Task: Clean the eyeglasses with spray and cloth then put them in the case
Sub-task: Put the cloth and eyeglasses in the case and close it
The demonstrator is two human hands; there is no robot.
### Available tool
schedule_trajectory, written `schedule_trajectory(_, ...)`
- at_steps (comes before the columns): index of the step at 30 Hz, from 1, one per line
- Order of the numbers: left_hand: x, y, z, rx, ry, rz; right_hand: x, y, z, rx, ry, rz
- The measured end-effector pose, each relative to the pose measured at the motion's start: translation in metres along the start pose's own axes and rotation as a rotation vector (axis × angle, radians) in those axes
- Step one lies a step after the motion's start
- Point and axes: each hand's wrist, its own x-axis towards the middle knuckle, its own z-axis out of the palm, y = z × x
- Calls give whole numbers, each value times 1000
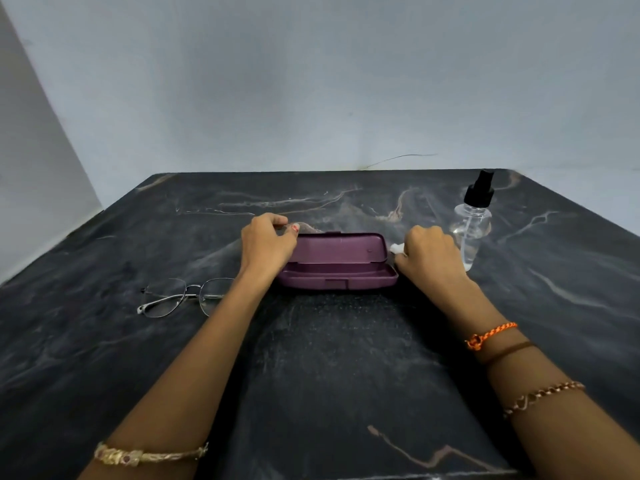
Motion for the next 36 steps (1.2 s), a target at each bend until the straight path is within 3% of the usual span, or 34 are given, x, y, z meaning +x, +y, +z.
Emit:
schedule_trajectory(7, -2, -3, 4, 20, -10, 23, -1, 2, -4, 6, 75, -1)
schedule_trajectory(15, -7, 5, 2, -38, 60, 123, -9, -3, -23, 388, 450, -216)
schedule_trajectory(19, -16, 20, 2, -300, 19, 193, -16, -16, -19, 450, 538, -366)
schedule_trajectory(23, -31, 36, 7, -643, -192, 61, -20, -25, -13, 434, 584, -492)
schedule_trajectory(26, -38, 43, 10, -801, -278, -41, -21, -29, -12, 468, 557, -543)
schedule_trajectory(28, -41, 44, 11, -840, -292, -53, -24, -32, -11, 614, 451, -516)
schedule_trajectory(32, -42, 43, 11, -820, -227, -21, -29, -37, -11, 1010, 228, -291)
schedule_trajectory(36, -43, 44, 9, -738, -181, 114, -27, -39, -13, 1325, 118, -219)
